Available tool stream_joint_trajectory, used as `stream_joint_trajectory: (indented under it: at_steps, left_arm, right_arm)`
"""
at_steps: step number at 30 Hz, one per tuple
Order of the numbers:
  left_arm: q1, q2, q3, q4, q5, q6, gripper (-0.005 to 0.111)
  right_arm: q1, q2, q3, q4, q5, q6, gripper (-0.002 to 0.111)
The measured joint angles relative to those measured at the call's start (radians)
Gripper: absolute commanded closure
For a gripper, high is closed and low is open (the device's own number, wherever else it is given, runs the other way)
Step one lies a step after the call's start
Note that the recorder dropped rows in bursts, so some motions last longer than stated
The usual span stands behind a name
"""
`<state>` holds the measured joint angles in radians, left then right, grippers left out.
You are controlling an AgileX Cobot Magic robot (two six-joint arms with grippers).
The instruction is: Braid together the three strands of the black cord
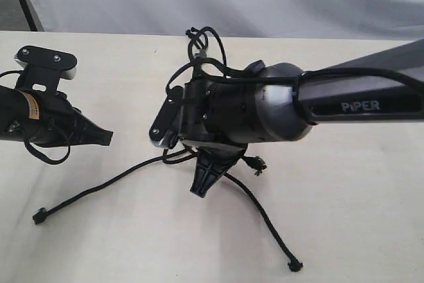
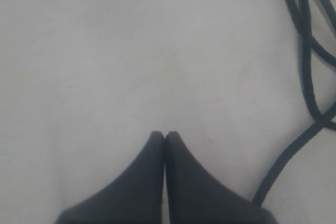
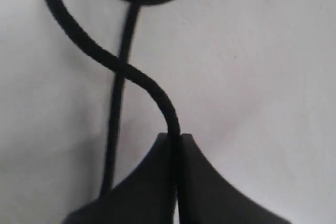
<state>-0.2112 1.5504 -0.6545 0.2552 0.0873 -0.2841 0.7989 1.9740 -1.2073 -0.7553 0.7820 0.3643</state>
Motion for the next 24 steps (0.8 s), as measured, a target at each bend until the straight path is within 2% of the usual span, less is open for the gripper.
stream_joint_trajectory:
  at_steps: [6,13,19,24]
  left_arm:
    - [0.0,0.0,0.0,0.0,0.002,0.0,0.106]
    - [0.0,0.0,0.0,0.0,-0.01,0.0,0.106]
    - [0.0,0.0,0.0,0.0,-0.021,0.0,0.106]
    - [0.0,0.0,0.0,0.0,-0.021,0.0,0.106]
  right_arm:
    - [-0.086,0.083,0.0,-0.008,-0.03,0.002,0.109]
    - [-0.075,0.112,-0.015,0.138,-0.01,-0.043,0.109]
    - [0.083,0.073,-0.017,0.373,0.009,-0.253,0.109]
    - [0.244,0.021,-0.006,0.42,-0.03,-0.323,0.109]
